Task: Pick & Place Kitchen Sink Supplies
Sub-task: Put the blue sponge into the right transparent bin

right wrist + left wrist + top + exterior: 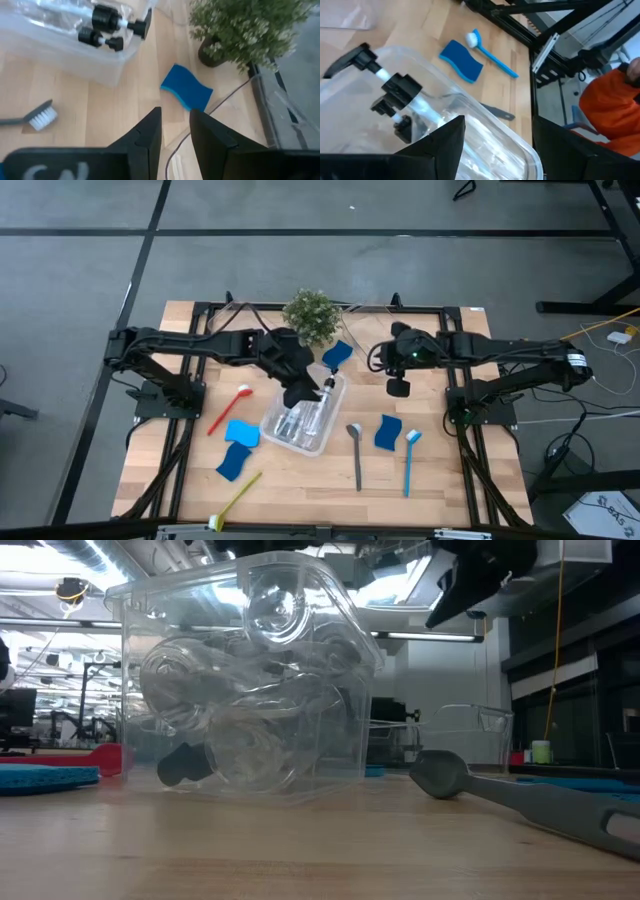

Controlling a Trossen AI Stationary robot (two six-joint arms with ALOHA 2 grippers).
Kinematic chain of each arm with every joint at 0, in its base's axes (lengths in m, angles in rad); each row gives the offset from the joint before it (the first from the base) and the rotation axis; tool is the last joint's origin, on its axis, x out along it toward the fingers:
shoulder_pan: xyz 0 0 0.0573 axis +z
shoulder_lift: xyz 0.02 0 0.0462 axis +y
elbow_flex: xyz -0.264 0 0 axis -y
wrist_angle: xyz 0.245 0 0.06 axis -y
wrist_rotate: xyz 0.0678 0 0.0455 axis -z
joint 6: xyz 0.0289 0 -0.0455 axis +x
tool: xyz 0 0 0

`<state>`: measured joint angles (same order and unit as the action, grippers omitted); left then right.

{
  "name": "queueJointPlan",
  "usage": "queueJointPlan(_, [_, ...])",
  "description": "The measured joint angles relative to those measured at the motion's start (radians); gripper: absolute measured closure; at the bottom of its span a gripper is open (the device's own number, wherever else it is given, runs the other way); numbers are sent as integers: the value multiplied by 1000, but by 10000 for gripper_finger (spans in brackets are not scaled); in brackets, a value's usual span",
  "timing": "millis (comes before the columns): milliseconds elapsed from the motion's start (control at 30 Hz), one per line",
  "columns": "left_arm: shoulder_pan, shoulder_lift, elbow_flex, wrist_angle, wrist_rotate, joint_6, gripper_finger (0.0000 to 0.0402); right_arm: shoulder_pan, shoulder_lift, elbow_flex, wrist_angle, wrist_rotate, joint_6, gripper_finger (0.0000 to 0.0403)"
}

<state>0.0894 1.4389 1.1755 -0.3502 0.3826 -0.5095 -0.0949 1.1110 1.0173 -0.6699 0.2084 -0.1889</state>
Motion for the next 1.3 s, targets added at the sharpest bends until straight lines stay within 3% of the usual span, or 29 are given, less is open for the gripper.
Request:
queueJointPlan(700, [-11, -9, 0, -1, -5, -68, 176, 0, 0, -29, 67, -1, 192, 302])
queueJointPlan(933, [-49, -9, 0, 2, -6, 149, 176, 0, 0, -29, 67, -2, 288, 302])
queueJointPlan(1200, [-149, -43, 0, 6, -226, 275, 176, 0, 0, -29, 66, -2, 369, 302])
queueJointPlan(1300, [-177, -78, -3, 5, -235, 296, 176, 1, 0, -29, 66, -2, 376, 302])
